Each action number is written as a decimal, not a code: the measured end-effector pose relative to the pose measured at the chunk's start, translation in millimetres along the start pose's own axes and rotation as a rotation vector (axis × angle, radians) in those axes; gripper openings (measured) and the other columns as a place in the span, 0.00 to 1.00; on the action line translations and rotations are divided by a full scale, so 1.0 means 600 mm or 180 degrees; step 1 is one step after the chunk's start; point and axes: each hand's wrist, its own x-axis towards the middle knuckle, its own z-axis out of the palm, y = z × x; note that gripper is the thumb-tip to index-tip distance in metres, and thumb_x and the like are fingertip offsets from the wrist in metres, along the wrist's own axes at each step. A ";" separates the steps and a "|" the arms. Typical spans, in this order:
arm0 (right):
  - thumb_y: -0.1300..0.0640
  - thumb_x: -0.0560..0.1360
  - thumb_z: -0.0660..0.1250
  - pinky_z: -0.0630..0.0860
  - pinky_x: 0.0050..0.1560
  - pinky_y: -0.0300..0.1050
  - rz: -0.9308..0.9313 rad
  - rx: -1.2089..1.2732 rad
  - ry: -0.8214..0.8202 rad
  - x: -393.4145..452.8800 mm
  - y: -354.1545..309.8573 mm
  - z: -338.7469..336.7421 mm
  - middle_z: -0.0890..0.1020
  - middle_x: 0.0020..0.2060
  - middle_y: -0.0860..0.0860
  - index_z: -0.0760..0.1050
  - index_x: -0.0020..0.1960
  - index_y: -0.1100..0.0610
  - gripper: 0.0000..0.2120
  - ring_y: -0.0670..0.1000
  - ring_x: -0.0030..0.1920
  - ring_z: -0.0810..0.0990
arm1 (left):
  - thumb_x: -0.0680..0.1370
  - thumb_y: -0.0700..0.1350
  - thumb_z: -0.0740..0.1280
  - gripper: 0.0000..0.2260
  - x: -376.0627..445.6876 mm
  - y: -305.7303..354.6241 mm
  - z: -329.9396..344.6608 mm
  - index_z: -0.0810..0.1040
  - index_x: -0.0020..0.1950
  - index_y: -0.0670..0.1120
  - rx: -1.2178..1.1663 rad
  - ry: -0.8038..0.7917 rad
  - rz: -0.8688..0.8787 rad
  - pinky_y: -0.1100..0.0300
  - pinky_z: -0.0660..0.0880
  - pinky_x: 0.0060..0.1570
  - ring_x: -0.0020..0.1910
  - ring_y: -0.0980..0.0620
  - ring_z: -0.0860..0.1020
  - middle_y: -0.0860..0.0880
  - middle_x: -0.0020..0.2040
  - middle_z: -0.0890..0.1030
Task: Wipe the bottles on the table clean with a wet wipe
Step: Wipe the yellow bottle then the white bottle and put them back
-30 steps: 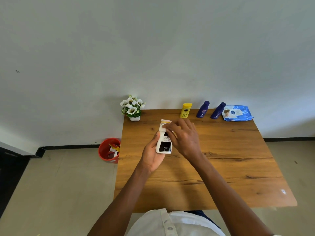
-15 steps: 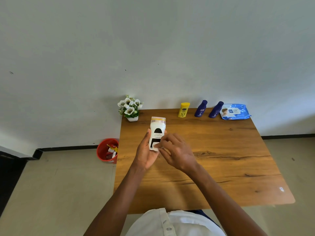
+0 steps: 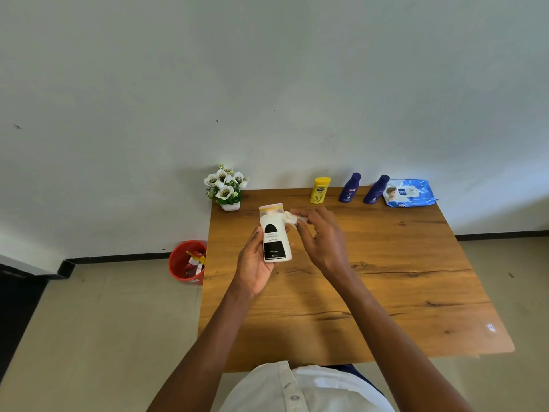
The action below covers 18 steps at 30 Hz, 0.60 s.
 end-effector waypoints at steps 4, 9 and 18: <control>0.55 0.80 0.66 0.76 0.44 0.47 -0.0293 -0.0302 0.0038 -0.001 -0.016 0.015 0.80 0.52 0.51 0.81 0.59 0.53 0.10 0.52 0.50 0.77 | 0.82 0.52 0.61 0.22 0.000 -0.005 0.008 0.71 0.73 0.42 0.0057 0.0001 -0.0008 0.51 0.81 0.52 0.56 0.48 0.82 0.41 0.61 0.81; 0.55 0.77 0.67 0.74 0.45 0.43 -0.0919 -0.0474 -0.0438 -0.021 -0.016 0.020 0.79 0.50 0.52 0.82 0.56 0.54 0.10 0.52 0.50 0.76 | 0.82 0.52 0.63 0.24 0.007 -0.002 0.001 0.69 0.75 0.42 0.0094 -0.0067 0.0125 0.48 0.78 0.59 0.62 0.43 0.79 0.36 0.66 0.77; 0.57 0.76 0.71 0.72 0.45 0.36 0.0009 0.0886 -0.0963 -0.027 0.021 -0.001 0.82 0.47 0.46 0.83 0.54 0.51 0.08 0.45 0.46 0.78 | 0.79 0.55 0.67 0.30 0.018 0.009 -0.015 0.66 0.77 0.43 -0.0021 -0.0179 0.0227 0.49 0.79 0.52 0.58 0.44 0.79 0.37 0.65 0.77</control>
